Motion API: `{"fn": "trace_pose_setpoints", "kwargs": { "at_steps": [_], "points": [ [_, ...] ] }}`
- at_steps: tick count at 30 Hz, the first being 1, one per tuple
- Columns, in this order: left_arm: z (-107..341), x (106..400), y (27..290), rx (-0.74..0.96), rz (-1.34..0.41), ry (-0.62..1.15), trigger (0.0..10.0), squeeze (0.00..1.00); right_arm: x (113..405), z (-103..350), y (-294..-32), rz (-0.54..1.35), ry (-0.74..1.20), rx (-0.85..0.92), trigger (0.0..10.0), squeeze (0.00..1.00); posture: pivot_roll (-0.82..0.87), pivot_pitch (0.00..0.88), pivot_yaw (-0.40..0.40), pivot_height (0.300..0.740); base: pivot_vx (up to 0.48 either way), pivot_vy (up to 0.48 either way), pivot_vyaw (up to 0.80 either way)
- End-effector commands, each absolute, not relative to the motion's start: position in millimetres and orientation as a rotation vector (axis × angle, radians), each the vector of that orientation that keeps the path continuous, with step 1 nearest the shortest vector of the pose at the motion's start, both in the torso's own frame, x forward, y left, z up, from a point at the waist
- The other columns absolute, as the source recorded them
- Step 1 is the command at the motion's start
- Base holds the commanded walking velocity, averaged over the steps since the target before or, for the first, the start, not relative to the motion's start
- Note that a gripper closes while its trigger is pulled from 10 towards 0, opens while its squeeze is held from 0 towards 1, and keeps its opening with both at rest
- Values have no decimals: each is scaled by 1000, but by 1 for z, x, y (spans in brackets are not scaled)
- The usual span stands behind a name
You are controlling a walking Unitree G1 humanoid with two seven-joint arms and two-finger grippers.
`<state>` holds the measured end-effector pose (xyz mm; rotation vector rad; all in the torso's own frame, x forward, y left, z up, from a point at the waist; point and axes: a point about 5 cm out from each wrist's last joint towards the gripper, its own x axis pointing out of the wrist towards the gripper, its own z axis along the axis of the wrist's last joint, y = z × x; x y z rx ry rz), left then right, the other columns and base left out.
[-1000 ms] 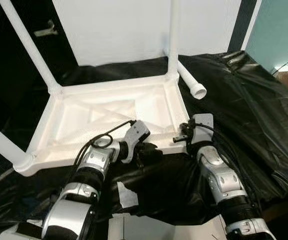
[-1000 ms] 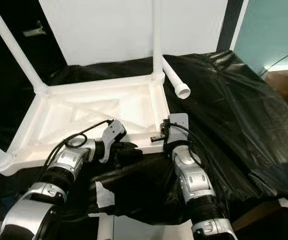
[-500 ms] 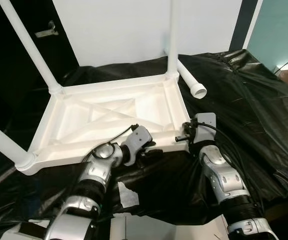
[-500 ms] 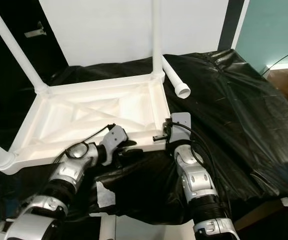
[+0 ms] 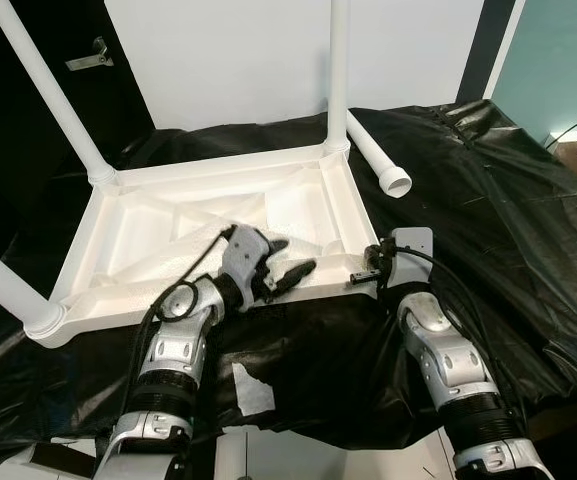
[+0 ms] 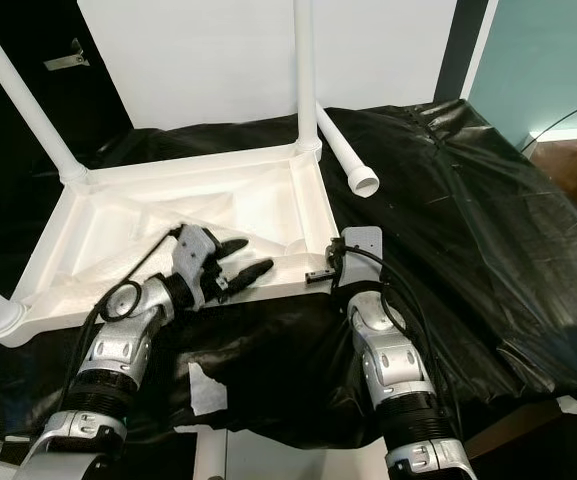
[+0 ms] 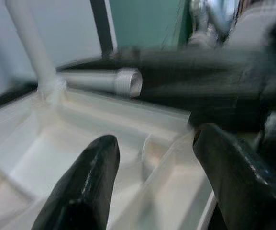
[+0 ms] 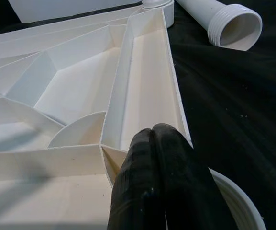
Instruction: Building children table
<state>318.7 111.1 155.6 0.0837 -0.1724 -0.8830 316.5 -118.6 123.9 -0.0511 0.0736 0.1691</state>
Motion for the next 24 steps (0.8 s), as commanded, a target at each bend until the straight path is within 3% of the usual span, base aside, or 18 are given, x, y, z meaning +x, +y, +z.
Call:
{"fn": "trace_pose_setpoints", "kwargs": {
  "at_steps": [1,6,15,24],
  "points": [
    [162,310,111,24,-1000,-205,10000,0,313,114,-118,173,122,-49,10000,0,-74,0,65,740,0,0,0],
    [176,303,107,-104,-1061,-260,10000,0,311,114,-118,170,119,-54,10000,0,-75,0,65,740,0,0,0],
    [152,329,84,-230,-615,-124,10000,0,311,126,-126,112,37,-91,10000,0,-94,0,76,740,0,0,0],
    [143,321,79,-307,-582,-92,10000,0,300,136,-136,33,-68,-47,10000,0,-105,0,75,740,0,0,0]
  ]
}}
